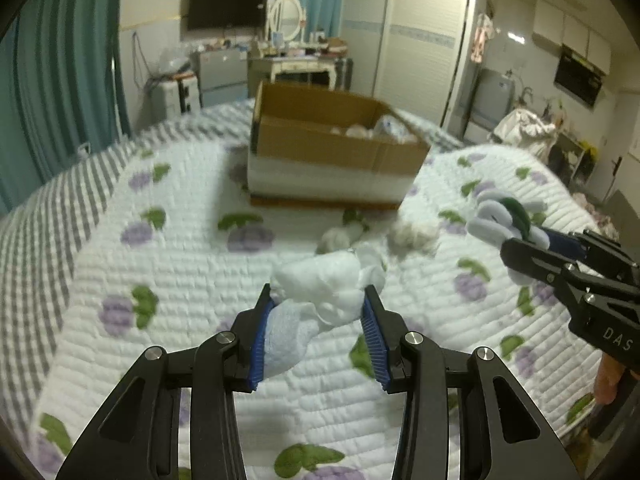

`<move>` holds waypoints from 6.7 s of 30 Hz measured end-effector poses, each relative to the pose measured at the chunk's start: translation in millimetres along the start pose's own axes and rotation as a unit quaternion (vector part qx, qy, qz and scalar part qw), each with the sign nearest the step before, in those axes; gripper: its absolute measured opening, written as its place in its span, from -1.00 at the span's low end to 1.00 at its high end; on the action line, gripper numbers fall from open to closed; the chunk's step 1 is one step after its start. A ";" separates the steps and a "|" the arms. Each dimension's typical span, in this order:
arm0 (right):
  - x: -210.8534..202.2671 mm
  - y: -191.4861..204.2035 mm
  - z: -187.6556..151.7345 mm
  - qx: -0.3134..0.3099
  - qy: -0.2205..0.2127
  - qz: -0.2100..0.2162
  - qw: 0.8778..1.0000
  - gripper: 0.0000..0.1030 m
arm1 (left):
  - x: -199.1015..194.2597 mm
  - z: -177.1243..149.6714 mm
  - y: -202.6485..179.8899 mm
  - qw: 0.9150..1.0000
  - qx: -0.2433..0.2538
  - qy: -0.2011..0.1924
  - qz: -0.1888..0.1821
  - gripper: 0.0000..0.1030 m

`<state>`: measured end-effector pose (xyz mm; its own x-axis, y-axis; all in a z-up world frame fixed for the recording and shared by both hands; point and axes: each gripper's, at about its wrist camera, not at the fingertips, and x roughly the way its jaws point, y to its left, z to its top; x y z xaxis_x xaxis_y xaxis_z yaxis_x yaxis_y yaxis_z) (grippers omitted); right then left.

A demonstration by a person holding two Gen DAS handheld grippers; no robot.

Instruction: Organize soft objects

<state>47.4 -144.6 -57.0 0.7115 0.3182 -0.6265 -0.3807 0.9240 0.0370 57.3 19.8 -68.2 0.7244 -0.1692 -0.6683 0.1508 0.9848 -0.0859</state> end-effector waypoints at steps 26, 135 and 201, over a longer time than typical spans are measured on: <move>97.8 -77.5 212.2 -0.028 -0.048 -0.012 0.998 -0.29 | 117.7 207.9 6.8 0.996 0.028 -0.083 0.033 -0.21; 6.0 -29.5 46.3 -0.035 0.006 0.018 0.999 -0.53 | -2.0 51.9 -28.1 0.999 0.006 -0.033 0.028 -0.45; -10.7 -70.4 264.3 -0.008 -0.079 -0.073 0.994 0.29 | -56.1 235.7 -28.4 0.968 0.042 -0.215 0.125 0.73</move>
<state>222.7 -157.0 152.9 0.8438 0.2112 -0.4934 -0.2742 0.9599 -0.0581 171.0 -7.7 145.9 0.9556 0.0555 -0.2894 -0.0238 0.9934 0.1118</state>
